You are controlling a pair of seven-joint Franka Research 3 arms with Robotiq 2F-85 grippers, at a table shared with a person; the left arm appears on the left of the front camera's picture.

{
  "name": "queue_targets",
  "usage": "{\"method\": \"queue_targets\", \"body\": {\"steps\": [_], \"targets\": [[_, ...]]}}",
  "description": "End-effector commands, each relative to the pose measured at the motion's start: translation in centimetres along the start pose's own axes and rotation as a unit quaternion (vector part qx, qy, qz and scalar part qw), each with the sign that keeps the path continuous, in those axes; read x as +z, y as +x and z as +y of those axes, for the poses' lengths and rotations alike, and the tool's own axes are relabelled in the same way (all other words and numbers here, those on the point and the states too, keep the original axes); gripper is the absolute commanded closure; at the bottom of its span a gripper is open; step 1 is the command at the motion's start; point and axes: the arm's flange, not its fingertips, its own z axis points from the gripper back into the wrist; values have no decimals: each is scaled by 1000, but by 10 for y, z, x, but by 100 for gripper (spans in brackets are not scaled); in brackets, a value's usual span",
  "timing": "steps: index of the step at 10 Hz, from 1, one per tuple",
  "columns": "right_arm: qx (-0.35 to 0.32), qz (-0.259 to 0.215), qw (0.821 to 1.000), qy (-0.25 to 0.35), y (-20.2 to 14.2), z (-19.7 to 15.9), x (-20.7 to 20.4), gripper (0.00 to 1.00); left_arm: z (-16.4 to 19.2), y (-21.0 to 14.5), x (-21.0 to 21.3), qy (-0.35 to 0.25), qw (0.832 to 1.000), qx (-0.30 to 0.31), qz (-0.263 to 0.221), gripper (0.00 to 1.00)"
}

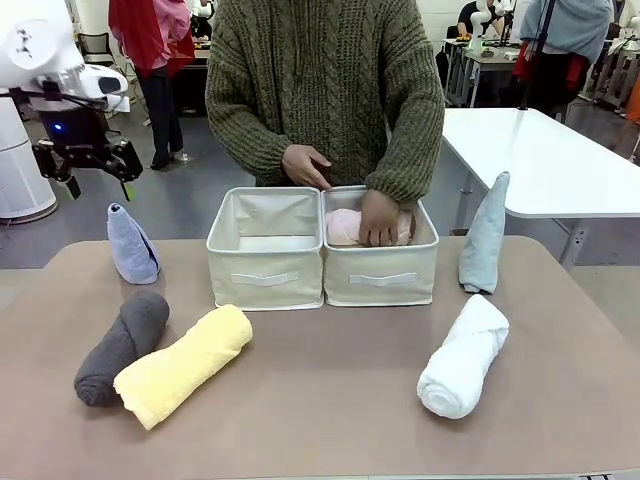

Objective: Sort the towels based on their folding style.
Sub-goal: Pick up one triangle-folded towel and place it in the left Fabric basket.

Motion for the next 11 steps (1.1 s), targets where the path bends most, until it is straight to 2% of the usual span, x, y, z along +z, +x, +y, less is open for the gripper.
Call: {"method": "queue_targets", "body": {"steps": [1, 6, 10, 11], "targets": [[-1, -6, 1000, 3, 0, 2, -1, 0, -5, 21, -20, 6, 999, 49, 4, 0], [-1, -6, 1000, 3, 0, 2, -1, 0, -4, 61, -61, 3, 997, 81, 20, 0], [-1, -6, 1000, 3, 0, 2, -1, 0, 1, 69, -81, 9, 995, 94, 35, 0], [-1, -6, 1000, 3, 0, 2, -1, 0, 2, 68, -80, 8, 996, 87, 30, 29]]}}
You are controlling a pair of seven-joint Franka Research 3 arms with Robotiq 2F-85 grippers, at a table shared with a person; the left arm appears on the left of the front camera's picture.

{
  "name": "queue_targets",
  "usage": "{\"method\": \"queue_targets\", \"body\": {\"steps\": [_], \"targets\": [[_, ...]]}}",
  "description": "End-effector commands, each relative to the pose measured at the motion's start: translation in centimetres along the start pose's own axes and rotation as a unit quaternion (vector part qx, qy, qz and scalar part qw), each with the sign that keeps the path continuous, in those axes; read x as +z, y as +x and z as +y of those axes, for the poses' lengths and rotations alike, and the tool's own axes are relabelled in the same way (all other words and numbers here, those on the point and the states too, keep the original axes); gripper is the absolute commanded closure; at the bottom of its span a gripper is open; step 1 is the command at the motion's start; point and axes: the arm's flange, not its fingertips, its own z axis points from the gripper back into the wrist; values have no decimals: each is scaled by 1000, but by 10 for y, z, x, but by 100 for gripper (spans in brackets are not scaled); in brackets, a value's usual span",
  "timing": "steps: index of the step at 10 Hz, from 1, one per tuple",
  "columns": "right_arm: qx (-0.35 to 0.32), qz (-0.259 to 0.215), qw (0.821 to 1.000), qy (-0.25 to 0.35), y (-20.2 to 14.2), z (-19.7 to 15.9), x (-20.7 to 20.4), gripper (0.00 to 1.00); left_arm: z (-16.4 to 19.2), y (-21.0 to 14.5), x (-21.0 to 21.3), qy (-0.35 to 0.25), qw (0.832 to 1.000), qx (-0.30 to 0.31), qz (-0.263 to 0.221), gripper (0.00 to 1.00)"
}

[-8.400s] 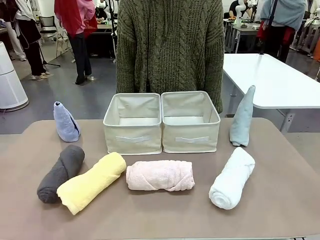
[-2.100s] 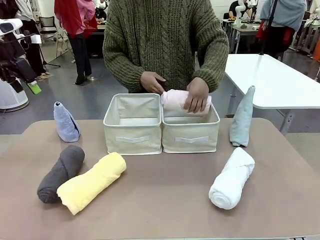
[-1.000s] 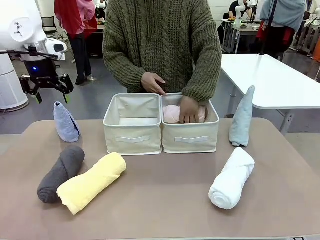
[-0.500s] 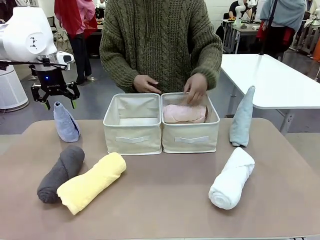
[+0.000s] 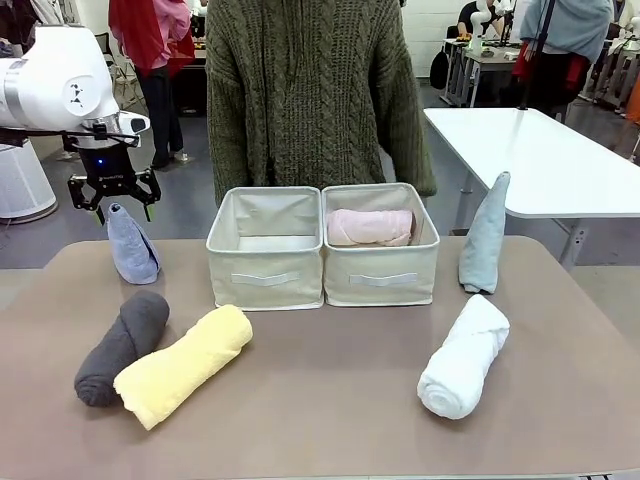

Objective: Sort the towels based on their folding style.
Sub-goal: Pick up one triangle-folded towel and place it in the left Fabric basket.

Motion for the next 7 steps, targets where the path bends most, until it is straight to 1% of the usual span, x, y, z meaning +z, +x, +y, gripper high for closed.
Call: {"method": "queue_targets", "body": {"steps": [1, 2, 3, 5, 6, 7], "targets": [[0, -6, 1000, 4, 0, 2, -2, 0, -3, 4, 6, 11, 1000, 7, -13, 53], [0, -6, 1000, 4, 0, 2, -2, 0, -2, 3, 7, 12, 1000, 8, -13, 82], [0, -6, 1000, 4, 0, 2, -2, 0, -1, 2, 7, 13, 1000, 10, -13, 100], [0, -6, 1000, 4, 0, 2, -2, 0, 0, 2, 7, 14, 1000, 8, -9, 100], [0, -6, 1000, 4, 0, 2, -2, 0, 2, 3, 7, 12, 1000, 13, -5, 88], [0, -6, 1000, 4, 0, 2, -2, 0, 4, 3, 6, 12, 1000, 15, -1, 98]]}}
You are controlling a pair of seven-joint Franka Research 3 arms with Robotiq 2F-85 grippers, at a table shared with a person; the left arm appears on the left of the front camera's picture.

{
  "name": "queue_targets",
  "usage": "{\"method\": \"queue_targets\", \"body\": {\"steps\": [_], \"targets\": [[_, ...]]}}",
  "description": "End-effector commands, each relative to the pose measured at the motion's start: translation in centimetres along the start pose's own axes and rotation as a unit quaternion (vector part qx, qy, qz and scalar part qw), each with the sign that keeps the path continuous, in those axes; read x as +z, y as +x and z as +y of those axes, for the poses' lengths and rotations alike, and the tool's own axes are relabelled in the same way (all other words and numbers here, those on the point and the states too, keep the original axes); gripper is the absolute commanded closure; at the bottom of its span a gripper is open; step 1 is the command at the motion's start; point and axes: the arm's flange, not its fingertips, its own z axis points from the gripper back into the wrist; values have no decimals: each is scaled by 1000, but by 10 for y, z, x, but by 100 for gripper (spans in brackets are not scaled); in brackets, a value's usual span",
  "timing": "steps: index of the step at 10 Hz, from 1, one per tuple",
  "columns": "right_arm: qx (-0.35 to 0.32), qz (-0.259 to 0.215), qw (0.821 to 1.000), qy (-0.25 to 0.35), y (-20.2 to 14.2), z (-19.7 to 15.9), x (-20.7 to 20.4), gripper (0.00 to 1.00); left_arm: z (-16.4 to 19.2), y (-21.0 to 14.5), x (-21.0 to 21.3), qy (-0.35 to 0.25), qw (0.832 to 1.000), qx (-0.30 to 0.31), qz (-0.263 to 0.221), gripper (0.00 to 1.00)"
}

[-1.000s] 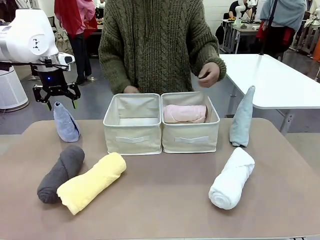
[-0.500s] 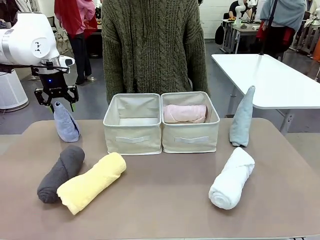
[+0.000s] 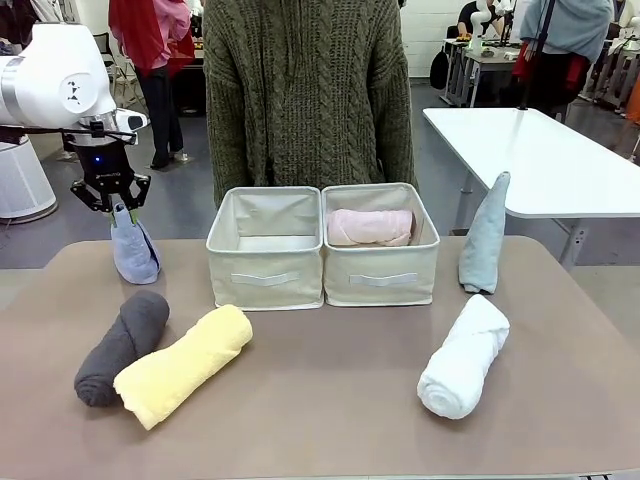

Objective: Sort the towels based on their folding style.
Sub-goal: Pick up one triangle-folded towel and place it in the left Fabric basket.

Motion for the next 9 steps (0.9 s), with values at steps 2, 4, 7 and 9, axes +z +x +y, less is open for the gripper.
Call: {"method": "queue_targets", "body": {"steps": [2, 4, 7, 9], "targets": [[0, -6, 1000, 4, 0, 2, -2, 0, 1, 2, 5, 8, 1000, 18, 1, 100], [0, -6, 1000, 4, 0, 2, -2, 0, 5, 1, 10, 9, 1000, 15, 9, 100], [0, -6, 1000, 4, 0, 2, -2, 0, 47, -62, 112, 11, 988, -146, 43, 100], [0, -6, 1000, 4, 0, 2, -2, 0, 80, -121, 188, 17, 974, -225, 25, 100]]}}
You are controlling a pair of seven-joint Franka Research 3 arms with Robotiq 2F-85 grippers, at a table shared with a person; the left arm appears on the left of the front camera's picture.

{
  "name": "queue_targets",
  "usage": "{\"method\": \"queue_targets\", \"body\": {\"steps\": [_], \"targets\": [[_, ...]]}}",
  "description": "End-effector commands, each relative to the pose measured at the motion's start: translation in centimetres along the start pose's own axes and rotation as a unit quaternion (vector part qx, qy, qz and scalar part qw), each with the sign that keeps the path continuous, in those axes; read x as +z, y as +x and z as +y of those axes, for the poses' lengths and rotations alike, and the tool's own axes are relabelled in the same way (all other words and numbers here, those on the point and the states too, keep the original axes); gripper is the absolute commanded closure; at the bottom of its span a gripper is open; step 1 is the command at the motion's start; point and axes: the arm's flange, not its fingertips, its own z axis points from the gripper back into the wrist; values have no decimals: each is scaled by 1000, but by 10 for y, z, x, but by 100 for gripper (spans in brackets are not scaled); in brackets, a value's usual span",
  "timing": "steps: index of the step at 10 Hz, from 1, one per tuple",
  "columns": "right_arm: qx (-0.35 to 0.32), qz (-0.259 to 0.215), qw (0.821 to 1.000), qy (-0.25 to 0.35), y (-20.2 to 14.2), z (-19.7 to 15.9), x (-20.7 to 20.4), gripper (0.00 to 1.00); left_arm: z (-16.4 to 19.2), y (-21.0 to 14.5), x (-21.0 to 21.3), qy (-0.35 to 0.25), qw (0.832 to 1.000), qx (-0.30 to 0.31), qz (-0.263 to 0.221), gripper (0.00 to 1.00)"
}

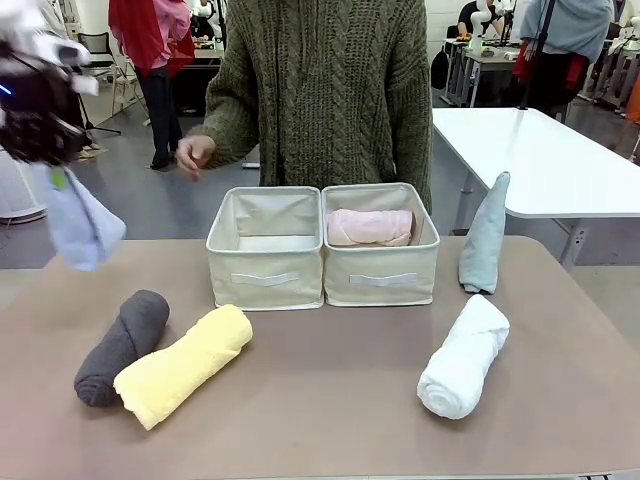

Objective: Sort the towels based on their folding style.
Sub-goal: Pick up one triangle-folded towel and place it in the left Fabric basket.

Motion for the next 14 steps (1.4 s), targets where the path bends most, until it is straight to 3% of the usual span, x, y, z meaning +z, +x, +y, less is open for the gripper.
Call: {"method": "queue_targets", "body": {"steps": [1, 2, 3, 5, 6, 10, 11, 14], "targets": [[0, -6, 1000, 3, 0, 2, -1, 0, 21, -43, 42, 10, 999, -45, -29, 100], [0, -6, 1000, 3, 0, 2, -1, 0, 36, -55, 45, 21, 999, -41, -15, 100], [0, -6, 1000, 3, 0, 2, -1, 0, 73, -93, 44, 50, 998, -46, 8, 100], [0, -6, 1000, 3, 0, 2, -1, 0, 177, -184, 49, 5, 999, -31, -31, 100], [0, -6, 1000, 3, 0, 2, -1, 0, 207, -217, 37, -27, 999, -3, -46, 100], [0, -6, 1000, 3, 0, 2, -1, 0, 230, -223, 26, -33, 997, 21, -60, 100], [0, -6, 1000, 3, 0, 2, -1, 0, 247, -248, 25, -41, 998, 17, -48, 100], [0, -6, 1000, 3, 0, 2, -1, 0, 247, -248, 25, -41, 998, 17, -48, 100]]}}
